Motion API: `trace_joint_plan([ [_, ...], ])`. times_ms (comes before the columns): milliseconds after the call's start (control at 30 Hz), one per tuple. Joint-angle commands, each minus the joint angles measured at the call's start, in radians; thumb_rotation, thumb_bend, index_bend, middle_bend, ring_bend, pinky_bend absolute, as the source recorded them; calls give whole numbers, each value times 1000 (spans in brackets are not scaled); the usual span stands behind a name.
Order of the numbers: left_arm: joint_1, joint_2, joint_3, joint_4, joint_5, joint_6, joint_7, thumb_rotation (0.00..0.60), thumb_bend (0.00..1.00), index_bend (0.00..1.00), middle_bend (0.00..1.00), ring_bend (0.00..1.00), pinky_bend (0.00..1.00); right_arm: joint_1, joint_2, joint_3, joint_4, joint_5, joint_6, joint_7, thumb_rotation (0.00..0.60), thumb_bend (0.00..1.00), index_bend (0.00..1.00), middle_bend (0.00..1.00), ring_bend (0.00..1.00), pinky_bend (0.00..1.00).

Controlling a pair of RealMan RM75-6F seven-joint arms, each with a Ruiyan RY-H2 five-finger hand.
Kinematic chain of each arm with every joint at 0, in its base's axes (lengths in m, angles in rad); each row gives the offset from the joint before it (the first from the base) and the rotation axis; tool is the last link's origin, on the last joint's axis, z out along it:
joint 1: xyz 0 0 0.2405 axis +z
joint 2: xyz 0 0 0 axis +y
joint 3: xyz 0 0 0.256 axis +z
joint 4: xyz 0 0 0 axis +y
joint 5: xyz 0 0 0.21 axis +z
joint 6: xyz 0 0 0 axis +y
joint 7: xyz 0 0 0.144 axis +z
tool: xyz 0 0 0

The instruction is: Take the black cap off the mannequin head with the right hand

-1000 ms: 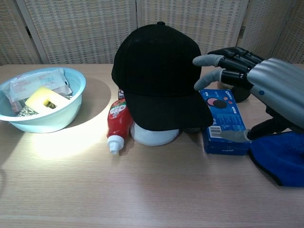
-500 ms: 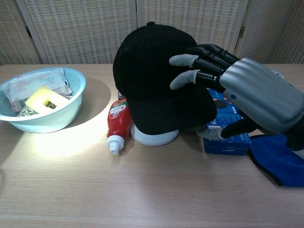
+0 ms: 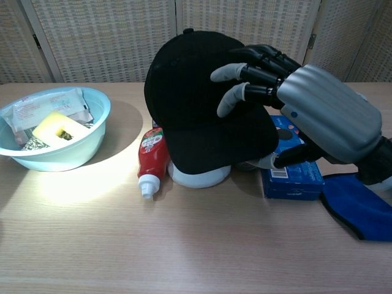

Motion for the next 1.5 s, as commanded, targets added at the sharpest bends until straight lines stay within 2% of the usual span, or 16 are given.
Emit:
trace_joint_plan([
  [33,-1,0,0,-1,1,0,1,600,246,38,14,79,28,5,4,-3,2,0,6,4,600,252,443,168,10,0],
  [467,-2,2,-1,-7,0,-1,10,600,246,38,14,79,28,31,10,-5,1,10,31,17,600,365,694,277,68,0],
  [700,-4,2,-1,-9,-1,-4,14,600,246,39,14,79,28,45,20,-6,-10,13,35,18,600,455,762,317,95,0],
  [1000,-7,-3,-1,-5,-6,-11,14,600,246,38,14,79,28,54,9,-9,16,4,76,41,600,477,927,453,197,19],
  [1300,-13,-7,-3,-3,-12,-22,17,600,246,38,14,79,28,68,3,-10,27,0,95,46,600,479,953,475,222,30],
  [1500,-17,-8,-3,-2,-18,-30,19,600,246,38,14,79,28,78,-2,-8,31,-11,123,45,600,494,1000,527,269,46],
])
